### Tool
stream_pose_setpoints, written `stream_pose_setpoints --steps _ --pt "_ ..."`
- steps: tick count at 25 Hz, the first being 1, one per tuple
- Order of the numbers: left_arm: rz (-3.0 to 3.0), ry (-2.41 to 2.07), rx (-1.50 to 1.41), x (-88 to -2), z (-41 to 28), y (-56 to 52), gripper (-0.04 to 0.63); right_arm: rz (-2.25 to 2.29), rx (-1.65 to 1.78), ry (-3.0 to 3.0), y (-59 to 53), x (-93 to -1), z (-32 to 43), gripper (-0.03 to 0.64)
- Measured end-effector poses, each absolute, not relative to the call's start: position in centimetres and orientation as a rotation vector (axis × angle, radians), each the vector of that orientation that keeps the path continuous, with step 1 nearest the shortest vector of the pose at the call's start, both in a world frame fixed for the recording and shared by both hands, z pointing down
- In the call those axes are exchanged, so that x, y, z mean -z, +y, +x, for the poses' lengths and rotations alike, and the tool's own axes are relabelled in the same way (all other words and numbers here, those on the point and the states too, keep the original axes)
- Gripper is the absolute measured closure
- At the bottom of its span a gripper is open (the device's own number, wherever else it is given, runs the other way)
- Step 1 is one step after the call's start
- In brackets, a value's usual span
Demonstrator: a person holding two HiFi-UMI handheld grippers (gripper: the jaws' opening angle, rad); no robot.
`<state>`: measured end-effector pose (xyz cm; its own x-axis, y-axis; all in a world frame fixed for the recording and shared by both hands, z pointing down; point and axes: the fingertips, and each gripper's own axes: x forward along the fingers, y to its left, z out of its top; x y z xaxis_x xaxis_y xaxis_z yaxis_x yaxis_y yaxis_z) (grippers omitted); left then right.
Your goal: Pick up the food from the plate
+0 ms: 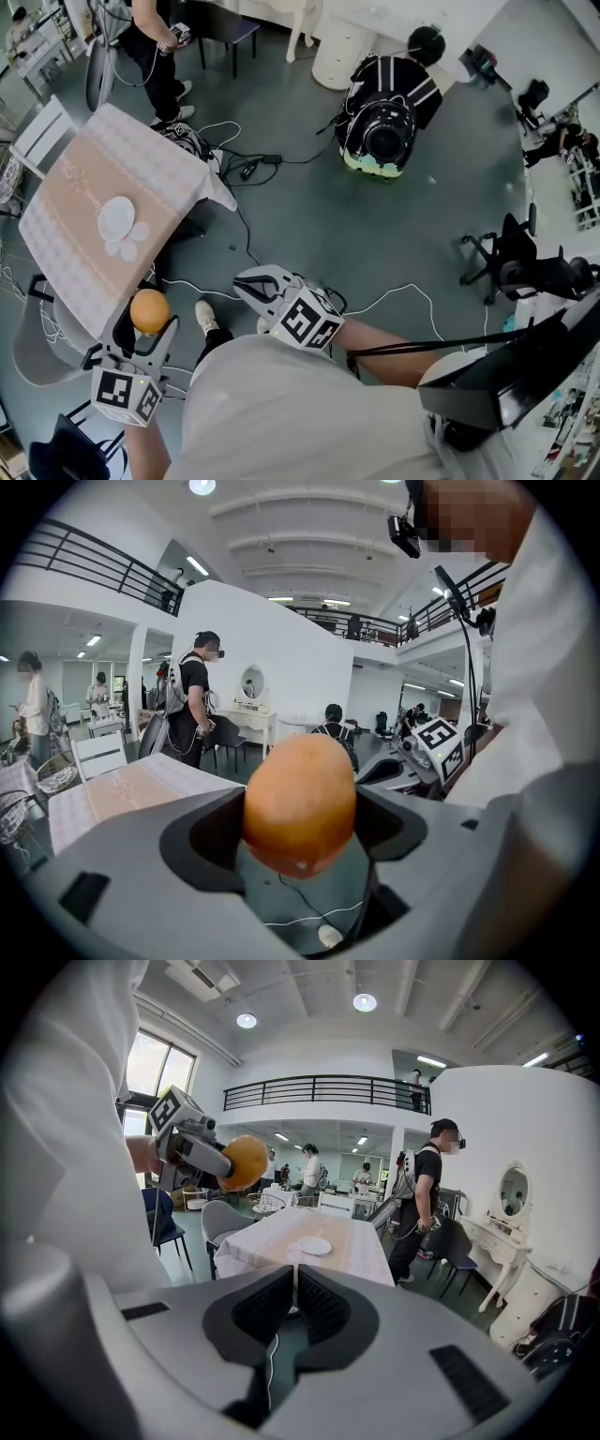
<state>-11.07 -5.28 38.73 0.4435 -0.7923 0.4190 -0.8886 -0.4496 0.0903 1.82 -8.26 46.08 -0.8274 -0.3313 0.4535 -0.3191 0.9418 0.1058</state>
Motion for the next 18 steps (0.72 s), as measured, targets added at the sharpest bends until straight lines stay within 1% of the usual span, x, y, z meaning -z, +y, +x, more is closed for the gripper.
stream_pose_setpoints --steps 18 --pt "2.431 -1.396 -0.505 -38.8 -12.1 -8.0 0.230 0.476 0.026 -2.604 -10.5 -45.8 0.8 0.594"
